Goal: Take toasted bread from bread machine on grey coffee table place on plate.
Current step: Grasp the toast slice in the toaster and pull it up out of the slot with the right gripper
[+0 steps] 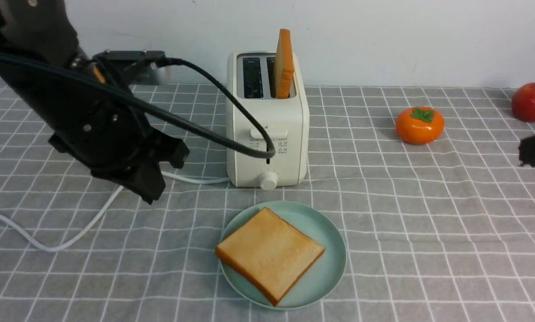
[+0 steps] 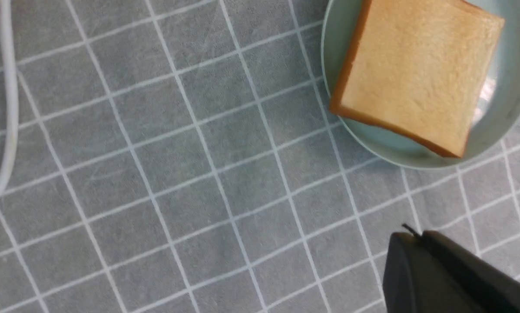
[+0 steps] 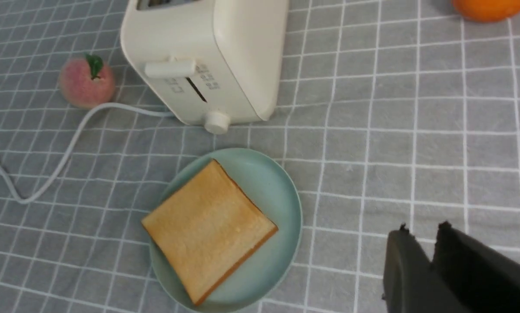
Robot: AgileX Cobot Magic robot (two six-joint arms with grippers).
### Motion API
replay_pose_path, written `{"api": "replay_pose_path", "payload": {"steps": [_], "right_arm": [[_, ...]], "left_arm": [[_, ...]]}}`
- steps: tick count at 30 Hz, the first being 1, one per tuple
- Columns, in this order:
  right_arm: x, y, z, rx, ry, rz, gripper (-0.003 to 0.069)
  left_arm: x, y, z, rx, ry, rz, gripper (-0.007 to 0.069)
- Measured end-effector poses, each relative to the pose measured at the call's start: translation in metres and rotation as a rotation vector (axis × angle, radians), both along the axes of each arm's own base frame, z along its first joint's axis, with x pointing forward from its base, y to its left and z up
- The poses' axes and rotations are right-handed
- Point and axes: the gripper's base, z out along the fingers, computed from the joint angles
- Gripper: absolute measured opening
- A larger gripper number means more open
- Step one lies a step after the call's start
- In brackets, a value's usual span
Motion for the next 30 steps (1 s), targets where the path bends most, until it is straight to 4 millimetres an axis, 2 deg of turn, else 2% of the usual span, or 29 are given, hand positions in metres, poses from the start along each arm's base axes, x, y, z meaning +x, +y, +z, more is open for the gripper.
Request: {"api": "replay_pose_path", "payload": {"steps": [2, 5, 6, 7, 8, 9, 10, 12, 14, 15, 17, 18, 19, 21, 25, 27, 30], "right_arm": [[0.01, 0.006, 0.002, 0.006, 0.007, 0.025, 0.0108], [0.05, 0.036, -0.003, 0.008, 0.042, 0.112, 0.0132], [0.061, 0.044, -0.008, 0.007, 0.053, 0.127, 0.0147], [0.064, 0.046, -0.006, 0.009, 0.047, 0.131, 0.015], [0.082, 0.062, -0.009, 0.008, 0.037, 0.159, 0.0187], [0.084, 0.065, -0.009, 0.009, 0.035, 0.166, 0.0193], [0.101, 0.08, -0.009, 0.01, 0.012, 0.188, 0.0246], [0.125, 0.098, -0.008, 0.014, -0.023, 0.205, 0.0335], [0.136, 0.106, -0.008, 0.016, -0.037, 0.212, 0.0379], [0.152, 0.117, -0.008, 0.022, -0.055, 0.222, 0.0445], [0.173, 0.13, -0.012, 0.029, -0.072, 0.227, 0.0521], [0.183, 0.135, -0.016, 0.031, -0.078, 0.227, 0.0555], [0.185, 0.136, -0.017, 0.031, -0.079, 0.227, 0.0561], [0.21, 0.145, -0.03, 0.033, -0.087, 0.219, 0.0614], [0.245, 0.156, -0.055, 0.038, -0.113, 0.188, 0.0629], [0.252, 0.158, -0.061, 0.041, -0.119, 0.181, 0.0622], [0.265, 0.164, -0.076, 0.059, -0.111, 0.173, 0.0561]], "left_arm": [[-0.01, 0.002, 0.002, -0.02, -0.018, 0.0, -0.0014], [-0.048, 0.012, -0.005, -0.063, -0.087, 0.011, -0.0014], [-0.055, 0.015, -0.007, -0.072, -0.111, 0.02, -0.0014], [-0.058, 0.015, -0.008, -0.071, -0.109, 0.02, -0.0014], [-0.072, 0.021, -0.013, -0.088, -0.16, 0.042, -0.0014], [-0.074, 0.021, -0.014, -0.089, -0.166, 0.044, -0.0014], [-0.091, 0.027, -0.018, -0.104, -0.216, 0.058, -0.0014], [-0.109, 0.033, -0.02, -0.129, -0.27, 0.075, -0.0014], [-0.118, 0.036, -0.022, -0.146, -0.286, 0.089, -0.0014], [-0.13, 0.039, -0.022, -0.174, -0.315, 0.106, -0.0014], [-0.144, 0.043, -0.025, -0.2, -0.336, 0.119, -0.0014], [-0.15, 0.044, -0.026, -0.209, -0.344, 0.125, -0.0014], [-0.151, 0.045, -0.027, -0.211, -0.345, 0.126, -0.0014], [-0.164, 0.048, -0.031, -0.223, -0.349, 0.13, -0.0014], [-0.185, 0.054, -0.04, -0.206, -0.313, 0.124, -0.0014], [-0.193, 0.057, -0.04, -0.212, -0.314, 0.133, -0.0014], [-0.207, 0.062, -0.036, -0.237, -0.345, 0.155, -0.0014]]}}
